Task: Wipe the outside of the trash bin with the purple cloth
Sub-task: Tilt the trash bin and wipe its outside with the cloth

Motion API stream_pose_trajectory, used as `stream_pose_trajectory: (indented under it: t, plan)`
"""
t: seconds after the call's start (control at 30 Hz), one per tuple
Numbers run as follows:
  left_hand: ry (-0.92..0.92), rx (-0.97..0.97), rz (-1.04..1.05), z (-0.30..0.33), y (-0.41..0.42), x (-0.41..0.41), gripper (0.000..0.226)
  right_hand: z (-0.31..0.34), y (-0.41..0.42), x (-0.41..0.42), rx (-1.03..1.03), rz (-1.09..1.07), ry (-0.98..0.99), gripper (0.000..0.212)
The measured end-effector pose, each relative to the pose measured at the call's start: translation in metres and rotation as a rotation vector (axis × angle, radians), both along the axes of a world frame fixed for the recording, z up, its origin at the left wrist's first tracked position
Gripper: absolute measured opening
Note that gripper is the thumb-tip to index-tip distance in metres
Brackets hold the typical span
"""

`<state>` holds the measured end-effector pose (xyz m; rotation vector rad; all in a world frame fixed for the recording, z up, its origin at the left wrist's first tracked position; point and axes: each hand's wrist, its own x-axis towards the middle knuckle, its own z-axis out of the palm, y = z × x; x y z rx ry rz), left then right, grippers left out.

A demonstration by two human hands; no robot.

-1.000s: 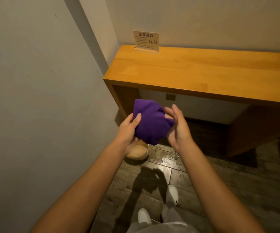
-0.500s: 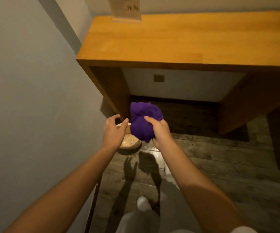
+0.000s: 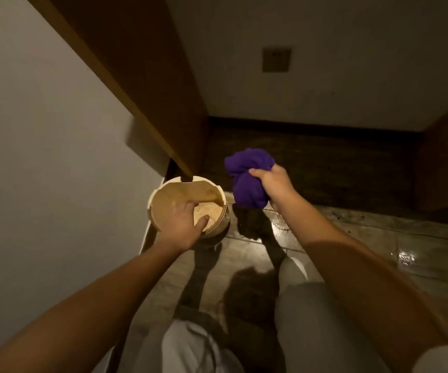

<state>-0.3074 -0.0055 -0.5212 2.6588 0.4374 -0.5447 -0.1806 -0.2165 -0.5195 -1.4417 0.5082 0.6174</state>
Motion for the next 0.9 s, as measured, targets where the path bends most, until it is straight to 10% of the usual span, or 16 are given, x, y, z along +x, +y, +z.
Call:
stream_pose_trajectory:
  t: [0.3,0.7,0.9]
  plan:
    - [0.13,-0.108,-0.123,-0.176,-0.005,0.029,0.057,-0.09,0.024,0.072,-0.318,0.287,-0.324,0.026]
    - [-0.32,-0.528,0.226,-0.153,0.042,0.036,0.02,-0.101,0.074,0.062,-0.5,0.604,-0.7,0.009]
    - [-0.359,-0.699,0.465,-0.151,0.021,0.035,0.03,-0.127,0.087,0.02,-0.62,0.628,-1.045,0.051]
